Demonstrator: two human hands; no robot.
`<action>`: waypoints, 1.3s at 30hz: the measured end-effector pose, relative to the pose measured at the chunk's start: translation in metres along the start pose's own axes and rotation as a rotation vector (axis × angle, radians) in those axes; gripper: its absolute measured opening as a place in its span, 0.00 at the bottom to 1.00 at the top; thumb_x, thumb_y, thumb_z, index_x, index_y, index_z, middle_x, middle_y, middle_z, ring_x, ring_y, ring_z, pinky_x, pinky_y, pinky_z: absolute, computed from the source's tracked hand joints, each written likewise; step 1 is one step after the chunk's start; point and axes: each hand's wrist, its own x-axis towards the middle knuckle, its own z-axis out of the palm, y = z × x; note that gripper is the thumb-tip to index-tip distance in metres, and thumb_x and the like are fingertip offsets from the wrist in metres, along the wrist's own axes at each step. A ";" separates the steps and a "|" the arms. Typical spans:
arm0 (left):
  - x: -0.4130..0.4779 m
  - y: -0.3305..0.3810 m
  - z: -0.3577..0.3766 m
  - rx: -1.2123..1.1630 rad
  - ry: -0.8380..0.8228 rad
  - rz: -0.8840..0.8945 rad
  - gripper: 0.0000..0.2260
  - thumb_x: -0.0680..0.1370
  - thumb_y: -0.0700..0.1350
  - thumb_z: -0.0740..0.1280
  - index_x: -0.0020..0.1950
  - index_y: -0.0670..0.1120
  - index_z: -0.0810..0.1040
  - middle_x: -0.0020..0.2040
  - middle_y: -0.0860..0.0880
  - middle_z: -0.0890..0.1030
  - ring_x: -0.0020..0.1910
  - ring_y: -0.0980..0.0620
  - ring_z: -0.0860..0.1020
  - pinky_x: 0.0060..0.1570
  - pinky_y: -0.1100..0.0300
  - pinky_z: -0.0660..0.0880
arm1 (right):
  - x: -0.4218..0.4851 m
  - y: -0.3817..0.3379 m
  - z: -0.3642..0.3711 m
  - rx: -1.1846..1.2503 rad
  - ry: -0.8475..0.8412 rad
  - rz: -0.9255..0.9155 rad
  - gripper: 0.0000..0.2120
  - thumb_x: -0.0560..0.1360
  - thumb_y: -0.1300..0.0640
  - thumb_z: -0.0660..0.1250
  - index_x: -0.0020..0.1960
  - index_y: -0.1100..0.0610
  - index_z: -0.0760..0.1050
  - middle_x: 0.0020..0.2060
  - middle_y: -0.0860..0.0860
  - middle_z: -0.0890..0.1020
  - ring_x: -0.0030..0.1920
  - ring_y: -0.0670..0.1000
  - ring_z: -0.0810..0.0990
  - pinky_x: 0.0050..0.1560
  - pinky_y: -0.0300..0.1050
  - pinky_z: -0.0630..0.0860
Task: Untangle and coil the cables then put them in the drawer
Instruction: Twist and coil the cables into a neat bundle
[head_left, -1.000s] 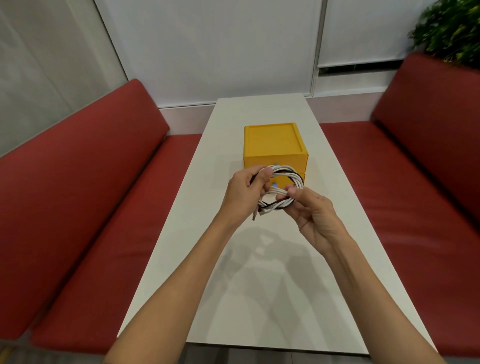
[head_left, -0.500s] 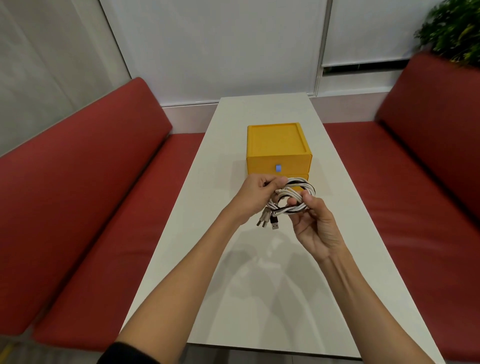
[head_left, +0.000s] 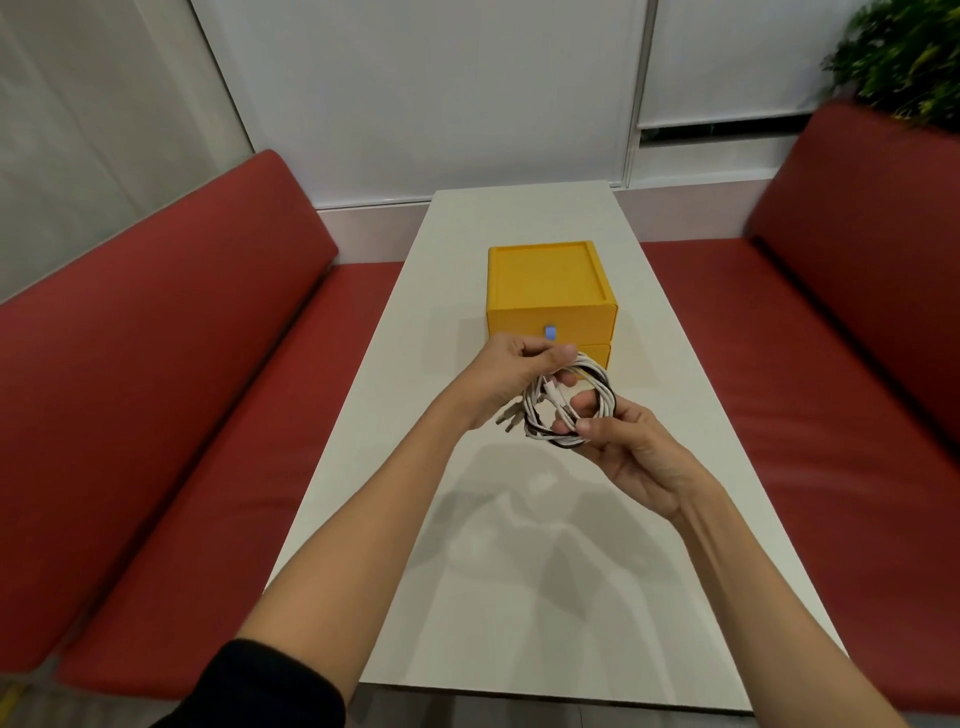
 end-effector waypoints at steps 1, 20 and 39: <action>0.000 -0.001 0.003 0.000 0.019 0.010 0.09 0.78 0.46 0.69 0.51 0.40 0.83 0.35 0.50 0.83 0.31 0.60 0.77 0.34 0.68 0.73 | 0.000 0.001 -0.001 0.023 -0.001 0.004 0.10 0.65 0.73 0.66 0.41 0.61 0.78 0.33 0.55 0.82 0.39 0.53 0.85 0.48 0.44 0.81; -0.036 -0.054 0.067 0.457 0.501 0.022 0.14 0.79 0.52 0.65 0.53 0.42 0.81 0.58 0.49 0.73 0.59 0.52 0.65 0.54 0.64 0.65 | 0.007 0.049 0.001 -0.021 0.311 -0.250 0.13 0.72 0.71 0.68 0.53 0.59 0.71 0.43 0.57 0.85 0.45 0.53 0.84 0.52 0.44 0.79; -0.048 -0.066 0.034 0.407 0.423 0.555 0.10 0.79 0.39 0.62 0.56 0.37 0.81 0.61 0.44 0.71 0.51 0.58 0.77 0.50 0.65 0.78 | 0.015 0.010 -0.016 0.098 0.032 -0.021 0.22 0.71 0.63 0.66 0.65 0.66 0.73 0.42 0.54 0.79 0.35 0.46 0.75 0.41 0.40 0.77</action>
